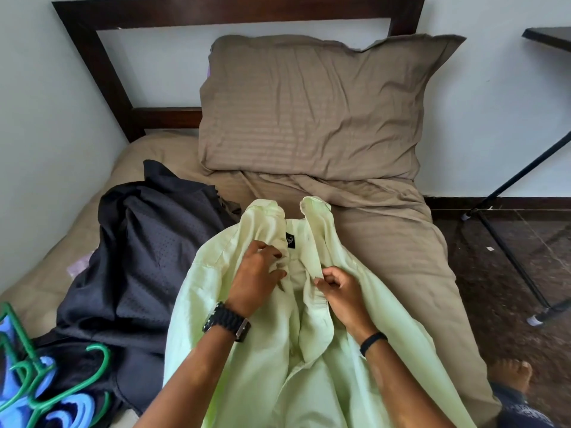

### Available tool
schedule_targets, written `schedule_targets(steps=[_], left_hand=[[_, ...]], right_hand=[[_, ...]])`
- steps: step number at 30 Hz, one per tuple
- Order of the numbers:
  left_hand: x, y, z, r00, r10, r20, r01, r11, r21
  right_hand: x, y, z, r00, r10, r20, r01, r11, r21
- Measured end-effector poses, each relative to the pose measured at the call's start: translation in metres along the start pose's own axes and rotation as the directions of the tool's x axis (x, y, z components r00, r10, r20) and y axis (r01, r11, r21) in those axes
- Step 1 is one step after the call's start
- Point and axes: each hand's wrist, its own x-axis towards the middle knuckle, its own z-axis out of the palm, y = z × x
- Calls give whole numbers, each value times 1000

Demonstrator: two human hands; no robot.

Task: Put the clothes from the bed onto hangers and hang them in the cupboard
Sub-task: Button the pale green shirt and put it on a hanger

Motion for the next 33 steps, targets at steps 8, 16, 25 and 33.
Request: schedule_targets(steps=[8, 16, 25, 33], left_hand=[[-17, 9, -4, 958, -20, -285, -46, 973, -225], [-16, 16, 9, 988, 52, -145, -63, 995, -75], [-13, 13, 19, 999, 14, 29, -18, 988, 155], [-9, 19, 28, 999, -27, 32, 14, 942, 334]], right_hand=[[-5, -9, 1, 996, -49, -80, 53, 997, 53], [-7, -33, -6, 999, 45, -15, -40, 966, 254], [-7, -30, -13, 976, 186, 112, -216, 870, 444], [-8, -25, -14, 981, 170, 94, -193, 896, 400]])
